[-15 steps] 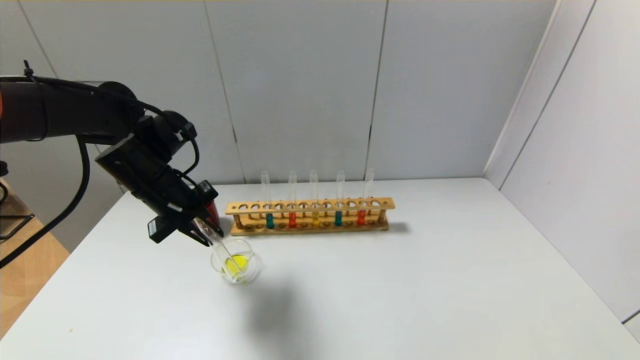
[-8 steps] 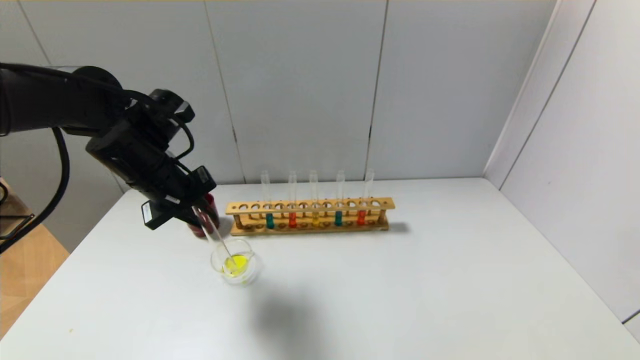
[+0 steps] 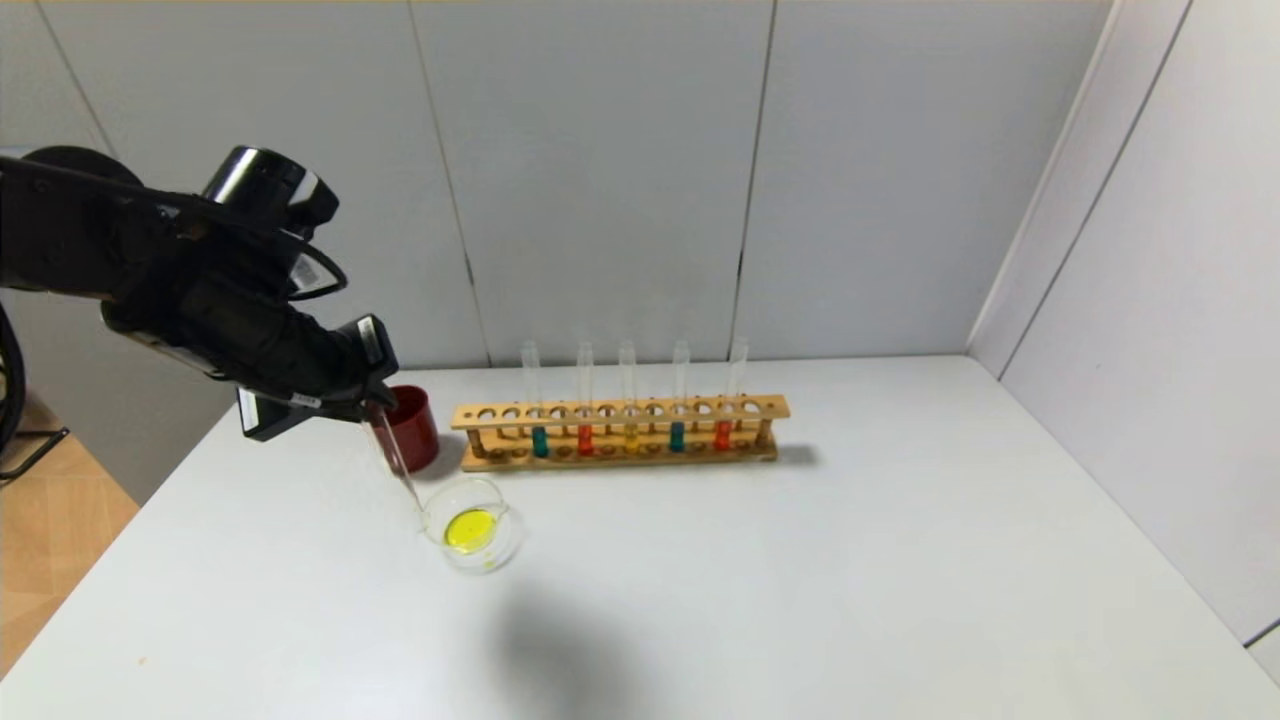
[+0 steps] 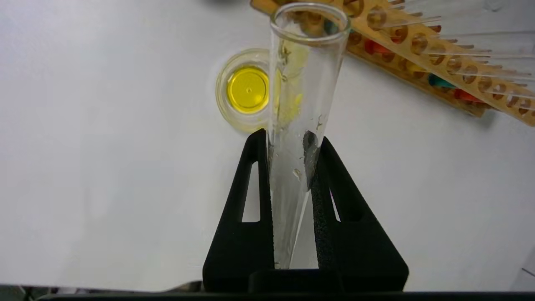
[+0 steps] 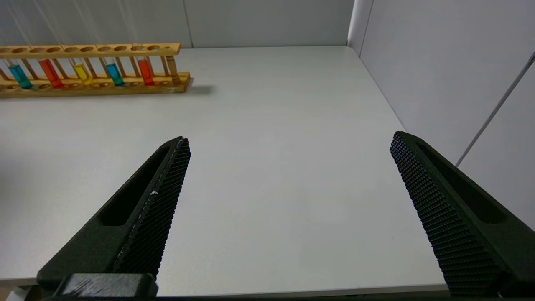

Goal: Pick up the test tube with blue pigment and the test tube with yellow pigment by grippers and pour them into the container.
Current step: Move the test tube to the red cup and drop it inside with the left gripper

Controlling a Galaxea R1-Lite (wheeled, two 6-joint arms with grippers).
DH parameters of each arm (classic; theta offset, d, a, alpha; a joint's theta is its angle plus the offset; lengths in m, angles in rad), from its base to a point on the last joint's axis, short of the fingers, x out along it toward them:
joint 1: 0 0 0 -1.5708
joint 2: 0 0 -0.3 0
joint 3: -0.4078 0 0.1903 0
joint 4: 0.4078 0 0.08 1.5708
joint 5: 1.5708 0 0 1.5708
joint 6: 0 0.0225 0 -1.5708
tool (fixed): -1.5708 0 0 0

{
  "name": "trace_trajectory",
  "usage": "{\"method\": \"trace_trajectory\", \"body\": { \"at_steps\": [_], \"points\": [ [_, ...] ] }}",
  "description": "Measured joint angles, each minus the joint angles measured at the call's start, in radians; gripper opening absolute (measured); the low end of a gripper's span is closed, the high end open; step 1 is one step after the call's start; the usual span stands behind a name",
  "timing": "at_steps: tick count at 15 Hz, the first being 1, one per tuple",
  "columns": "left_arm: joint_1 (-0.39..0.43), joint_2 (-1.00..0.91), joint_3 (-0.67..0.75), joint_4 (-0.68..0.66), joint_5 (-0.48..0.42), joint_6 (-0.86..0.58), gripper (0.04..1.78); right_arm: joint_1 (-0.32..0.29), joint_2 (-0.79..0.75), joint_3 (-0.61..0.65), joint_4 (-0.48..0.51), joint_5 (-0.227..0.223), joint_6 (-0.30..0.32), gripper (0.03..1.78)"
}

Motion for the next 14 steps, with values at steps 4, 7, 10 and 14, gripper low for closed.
{"method": "trace_trajectory", "body": {
  "at_steps": [4,7,10,14],
  "points": [
    [0.0,-0.094,0.163,-0.214,0.032,0.122,0.32,0.0,0.0,0.0,0.0,0.0,0.0,1.75],
    [0.001,-0.127,0.204,-0.305,0.167,0.169,0.32,0.0,0.0,0.0,0.0,0.0,0.0,1.75],
    [0.022,-0.138,0.215,-0.407,0.236,0.22,0.32,0.0,0.0,0.0,0.0,0.0,0.0,1.75],
    [0.073,-0.13,0.219,-0.549,0.237,0.303,0.32,0.0,0.0,0.0,0.0,0.0,0.0,1.75]
  ]
}}
